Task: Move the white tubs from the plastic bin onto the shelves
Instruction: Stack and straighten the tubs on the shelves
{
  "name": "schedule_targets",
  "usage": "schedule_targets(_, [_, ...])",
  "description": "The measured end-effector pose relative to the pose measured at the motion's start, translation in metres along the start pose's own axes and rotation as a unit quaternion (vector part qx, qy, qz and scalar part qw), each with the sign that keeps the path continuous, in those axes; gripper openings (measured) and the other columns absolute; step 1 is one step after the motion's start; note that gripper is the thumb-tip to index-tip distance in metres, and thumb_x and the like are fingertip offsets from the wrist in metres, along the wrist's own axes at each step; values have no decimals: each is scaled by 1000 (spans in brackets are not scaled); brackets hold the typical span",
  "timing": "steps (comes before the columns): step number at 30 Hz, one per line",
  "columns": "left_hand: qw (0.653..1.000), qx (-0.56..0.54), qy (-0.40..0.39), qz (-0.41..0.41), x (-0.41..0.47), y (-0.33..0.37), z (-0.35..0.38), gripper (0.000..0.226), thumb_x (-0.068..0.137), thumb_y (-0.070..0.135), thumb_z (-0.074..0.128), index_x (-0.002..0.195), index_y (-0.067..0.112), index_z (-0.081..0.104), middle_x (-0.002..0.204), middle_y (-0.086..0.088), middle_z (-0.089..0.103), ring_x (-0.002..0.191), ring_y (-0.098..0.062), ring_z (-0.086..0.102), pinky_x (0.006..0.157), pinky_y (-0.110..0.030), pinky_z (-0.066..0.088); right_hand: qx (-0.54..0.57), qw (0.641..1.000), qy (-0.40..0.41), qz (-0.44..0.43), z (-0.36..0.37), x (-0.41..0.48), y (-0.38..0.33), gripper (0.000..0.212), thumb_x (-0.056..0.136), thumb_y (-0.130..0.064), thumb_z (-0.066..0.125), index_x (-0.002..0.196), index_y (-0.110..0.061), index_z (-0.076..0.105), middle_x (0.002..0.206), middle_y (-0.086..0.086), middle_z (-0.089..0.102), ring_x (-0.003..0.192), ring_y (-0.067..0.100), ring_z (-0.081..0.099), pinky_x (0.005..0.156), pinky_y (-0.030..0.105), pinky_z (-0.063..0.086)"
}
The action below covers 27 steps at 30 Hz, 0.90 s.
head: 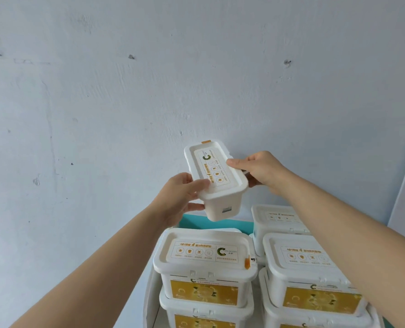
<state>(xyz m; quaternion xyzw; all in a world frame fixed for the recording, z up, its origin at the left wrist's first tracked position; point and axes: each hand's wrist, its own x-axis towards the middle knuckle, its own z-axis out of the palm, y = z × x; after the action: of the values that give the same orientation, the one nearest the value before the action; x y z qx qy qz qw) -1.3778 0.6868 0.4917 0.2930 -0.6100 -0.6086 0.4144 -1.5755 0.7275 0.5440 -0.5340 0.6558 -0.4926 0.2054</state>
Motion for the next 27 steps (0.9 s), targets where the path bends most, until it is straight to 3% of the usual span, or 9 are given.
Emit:
schedule_targets(4, [998,41,-54,5,-1,1,-6,23,90,8,62,110,-1,55,107,-10,71,97,-25,70,81,-41,58,43,999,-7,20,-3,9,-3,38,80,-35,74,104,-11,57,91,12,70,66,22,63,58,32,53])
schedule_targets(7, [996,57,-73,11,0,1,-5,19,91,11,60,108,2,56,108,-11,71,97,-25,70,81,-38,57,7,1000,0,-8,-7,12,-6,18,88,-26,63,95,-10,63,79,12,66,55,20,55,47,27,43])
schedule_targets(9, [995,80,-40,34,6,2,-5,12,93,17,58,99,7,56,105,-11,70,92,-24,70,81,-40,57,7,999,36,-5,-9,16,-6,17,90,-15,55,89,0,63,74,16,63,46,20,54,42,25,41])
schedule_targets(12, [986,138,72,54,16,3,-9,24,94,32,57,96,8,55,103,-12,69,89,-26,70,77,-46,59,37,995,93,30,-6,19,-2,16,87,-4,45,84,3,59,72,18,64,38,20,58,38,24,45])
schedule_targets(15, [979,177,98,-21,17,0,-15,39,90,45,58,105,8,58,105,-8,67,84,-29,71,69,-42,60,73,989,109,62,-3,21,8,22,87,1,38,95,7,58,79,20,67,44,25,63,40,27,50])
schedule_targets(21, [987,100,67,-105,20,-16,-21,27,93,19,60,109,-3,60,107,-16,69,80,-33,73,80,-45,58,55,991,51,114,3,8,29,22,94,0,36,110,7,51,87,23,69,61,30,71,53,35,58])
schedule_targets(27, [979,131,89,-126,31,-21,-44,24,96,18,55,105,-4,61,96,-18,71,79,-35,72,78,-44,59,-109,990,-4,91,6,4,22,22,90,1,43,109,7,54,78,22,69,63,24,69,48,27,52])
